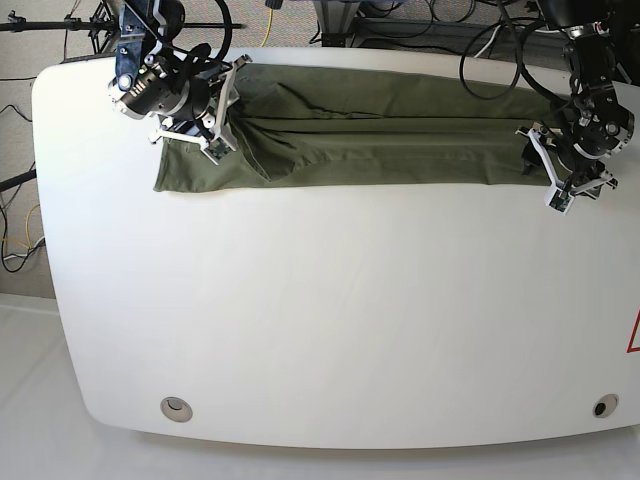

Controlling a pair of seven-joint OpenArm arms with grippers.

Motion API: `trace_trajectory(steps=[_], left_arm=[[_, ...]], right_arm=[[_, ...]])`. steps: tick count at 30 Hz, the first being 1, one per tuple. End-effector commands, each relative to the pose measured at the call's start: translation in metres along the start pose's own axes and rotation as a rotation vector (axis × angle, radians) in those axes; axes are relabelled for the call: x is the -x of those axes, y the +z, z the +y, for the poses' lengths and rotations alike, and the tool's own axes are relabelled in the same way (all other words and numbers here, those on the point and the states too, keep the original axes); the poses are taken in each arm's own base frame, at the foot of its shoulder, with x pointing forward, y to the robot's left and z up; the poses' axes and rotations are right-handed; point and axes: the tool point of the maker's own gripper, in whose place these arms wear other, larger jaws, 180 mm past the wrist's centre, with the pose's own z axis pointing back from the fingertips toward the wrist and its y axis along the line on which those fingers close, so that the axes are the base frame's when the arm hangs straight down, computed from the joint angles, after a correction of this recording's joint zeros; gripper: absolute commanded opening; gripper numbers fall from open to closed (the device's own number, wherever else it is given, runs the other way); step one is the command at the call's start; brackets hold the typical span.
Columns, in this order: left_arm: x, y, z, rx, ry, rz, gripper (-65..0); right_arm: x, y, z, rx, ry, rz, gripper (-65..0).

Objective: Fold the T-shirt properly

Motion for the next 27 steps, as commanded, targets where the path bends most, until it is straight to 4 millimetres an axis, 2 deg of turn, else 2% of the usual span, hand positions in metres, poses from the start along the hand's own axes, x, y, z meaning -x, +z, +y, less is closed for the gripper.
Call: trace_trajectory(steps=[1, 9, 19, 27], left_arm=[[-0.01, 0.004, 0.01, -0.028, -0.013, -0.031, -26.2], [-0.01, 0.004, 0.01, -0.028, -0.012, -0.026, -26.2], [-0.006, 0.003, 0.007, -0.024, -0.006, -0.012, -25.7], [-0.011, 0.006, 0.004, -0.024, -0.018, -0.023, -25.8]], right_arm=[[-0.008, 0.005, 0.005, -0.02, 0.046, -0.037, -44.2], [-0.006, 0.006, 0.023, -0.092, 0.082, -0.056, -41.6], [-0.008, 0.011, 0.019, -0.098, 0.054, -0.104, -39.4], [-0.021, 0.013, 0.006, -0.061, 0.052, -0.16, -30.4]])
